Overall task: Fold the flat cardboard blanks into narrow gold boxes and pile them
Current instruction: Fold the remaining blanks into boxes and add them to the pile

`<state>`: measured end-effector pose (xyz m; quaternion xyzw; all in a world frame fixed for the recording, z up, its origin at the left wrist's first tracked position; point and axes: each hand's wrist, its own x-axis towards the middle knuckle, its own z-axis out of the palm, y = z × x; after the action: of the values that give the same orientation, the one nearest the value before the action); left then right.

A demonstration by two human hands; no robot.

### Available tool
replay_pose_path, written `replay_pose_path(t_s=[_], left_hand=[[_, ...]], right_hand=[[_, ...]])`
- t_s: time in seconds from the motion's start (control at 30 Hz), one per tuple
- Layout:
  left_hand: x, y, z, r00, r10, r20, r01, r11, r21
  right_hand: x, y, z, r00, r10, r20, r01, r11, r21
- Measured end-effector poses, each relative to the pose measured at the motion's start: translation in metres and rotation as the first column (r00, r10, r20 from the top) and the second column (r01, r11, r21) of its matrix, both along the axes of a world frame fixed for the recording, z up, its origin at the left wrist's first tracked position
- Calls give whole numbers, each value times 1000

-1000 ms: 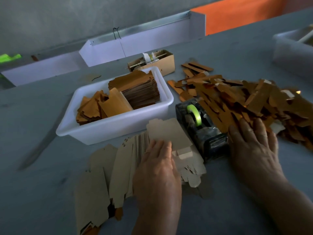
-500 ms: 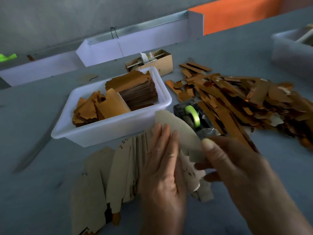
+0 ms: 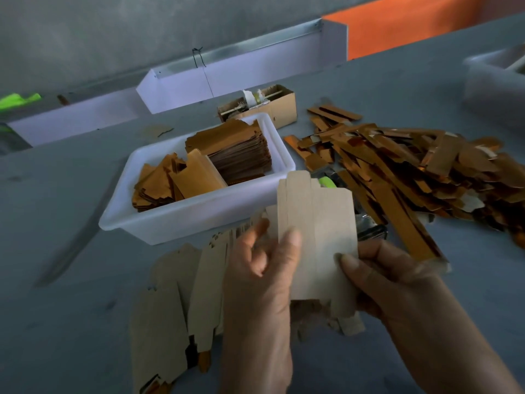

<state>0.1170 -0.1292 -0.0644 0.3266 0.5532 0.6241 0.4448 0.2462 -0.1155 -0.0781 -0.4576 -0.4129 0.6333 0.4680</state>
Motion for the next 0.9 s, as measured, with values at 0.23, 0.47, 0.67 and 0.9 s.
replay_pose_path(t_s=[0.23, 0.47, 0.67, 0.9], left_hand=[[1, -2, 1, 982, -142, -127, 133, 988, -76], [0, -1, 3, 970, -129, -205, 114, 990, -81], [3, -2, -1, 959, -123, -254, 110, 992, -66], [5, -1, -3, 954, -129, -271, 116, 991, -64]], right_hand=[[5, -1, -10, 998, 41, 36, -42, 999, 17], [9, -2, -5, 994, 27, 103, -34, 997, 69], [6, -8, 0, 932, -136, 336, 55, 969, 240], [-10, -19, 9, 912, -163, 377, -3, 916, 402]])
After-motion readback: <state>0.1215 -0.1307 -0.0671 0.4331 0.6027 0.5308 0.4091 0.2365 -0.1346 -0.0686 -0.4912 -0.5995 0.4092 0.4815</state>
